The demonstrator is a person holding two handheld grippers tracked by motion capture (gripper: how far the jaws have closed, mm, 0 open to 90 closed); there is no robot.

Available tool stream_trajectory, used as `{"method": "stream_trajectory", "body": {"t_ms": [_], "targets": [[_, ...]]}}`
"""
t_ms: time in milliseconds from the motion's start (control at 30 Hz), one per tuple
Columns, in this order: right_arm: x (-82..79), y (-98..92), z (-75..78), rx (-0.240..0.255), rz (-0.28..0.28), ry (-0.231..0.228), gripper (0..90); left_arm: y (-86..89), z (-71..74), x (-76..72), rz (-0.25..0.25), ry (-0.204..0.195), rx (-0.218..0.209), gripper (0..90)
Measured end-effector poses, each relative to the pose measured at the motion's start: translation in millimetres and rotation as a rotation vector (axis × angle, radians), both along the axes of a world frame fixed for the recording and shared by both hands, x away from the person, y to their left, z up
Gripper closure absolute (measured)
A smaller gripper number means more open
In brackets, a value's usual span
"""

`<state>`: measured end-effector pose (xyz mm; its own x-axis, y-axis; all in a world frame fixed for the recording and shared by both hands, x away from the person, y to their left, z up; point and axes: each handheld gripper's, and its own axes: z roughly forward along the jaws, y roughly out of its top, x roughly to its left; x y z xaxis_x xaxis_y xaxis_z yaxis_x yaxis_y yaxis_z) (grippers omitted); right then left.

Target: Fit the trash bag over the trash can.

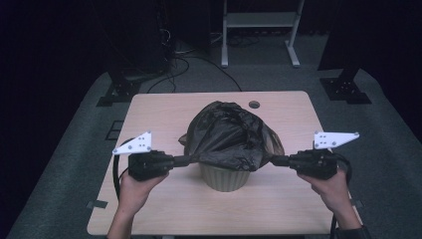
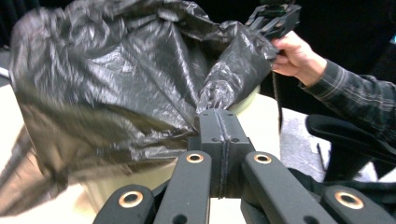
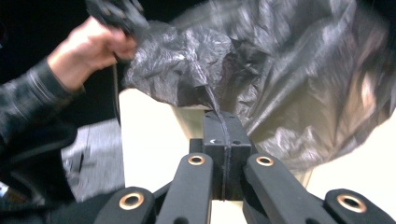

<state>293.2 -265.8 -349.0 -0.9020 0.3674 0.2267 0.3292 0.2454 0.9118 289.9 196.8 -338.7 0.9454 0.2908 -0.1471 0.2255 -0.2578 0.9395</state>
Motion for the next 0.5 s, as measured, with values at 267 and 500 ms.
{"method": "stream_trajectory", "body": {"t_ms": [267, 500], "targets": [[-4.5, 13.4, -51.6, -0.105, 0.017, 0.115, 90.0, 15.5, -50.2, -0.8, 0.047, 0.109, 0.036, 89.8], [3.4, 23.9, -84.6, -0.165, 0.001, 0.169, 90.0, 18.3, -85.6, 15.0, 0.097, 0.185, 0.112, 89.7]]}}
